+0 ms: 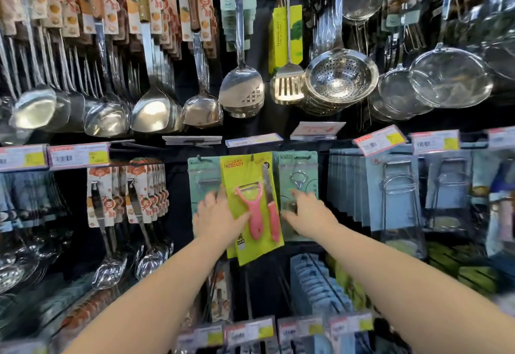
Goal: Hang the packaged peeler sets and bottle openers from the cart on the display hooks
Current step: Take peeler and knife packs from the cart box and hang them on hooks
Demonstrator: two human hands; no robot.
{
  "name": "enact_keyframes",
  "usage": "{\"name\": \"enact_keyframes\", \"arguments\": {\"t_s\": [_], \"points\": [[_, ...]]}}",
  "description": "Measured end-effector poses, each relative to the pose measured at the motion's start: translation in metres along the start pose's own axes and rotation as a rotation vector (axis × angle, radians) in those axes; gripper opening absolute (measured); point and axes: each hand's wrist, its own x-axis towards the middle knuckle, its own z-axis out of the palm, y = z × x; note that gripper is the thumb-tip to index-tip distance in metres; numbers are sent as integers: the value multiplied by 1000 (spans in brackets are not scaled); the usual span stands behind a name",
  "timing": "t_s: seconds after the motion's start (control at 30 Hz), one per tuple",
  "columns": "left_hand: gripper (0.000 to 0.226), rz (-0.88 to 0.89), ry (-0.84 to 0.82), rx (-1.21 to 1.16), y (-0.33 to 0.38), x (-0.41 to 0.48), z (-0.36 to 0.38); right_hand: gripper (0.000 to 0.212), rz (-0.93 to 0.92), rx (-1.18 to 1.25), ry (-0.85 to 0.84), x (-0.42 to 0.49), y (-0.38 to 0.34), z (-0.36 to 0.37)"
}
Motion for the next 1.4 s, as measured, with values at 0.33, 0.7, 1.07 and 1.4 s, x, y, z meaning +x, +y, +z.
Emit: {"name": "enact_keyframes", "arguments": {"t_s": [0.33, 0.7, 1.07, 1.4], "points": [[97, 533, 51, 320, 4, -48, 14, 68, 139, -569, -118, -104, 65, -31], [94, 840, -431, 273, 116, -153, 99, 81, 541, -679, -304, -265, 152, -75], [99, 1060, -623, 168, 300, -295, 140, 79, 887, -609, -306, -423, 266, -160], [95, 1255, -776, 64, 468, -455, 158, 76, 1071, -629, -267, -572, 380, -248]]}}
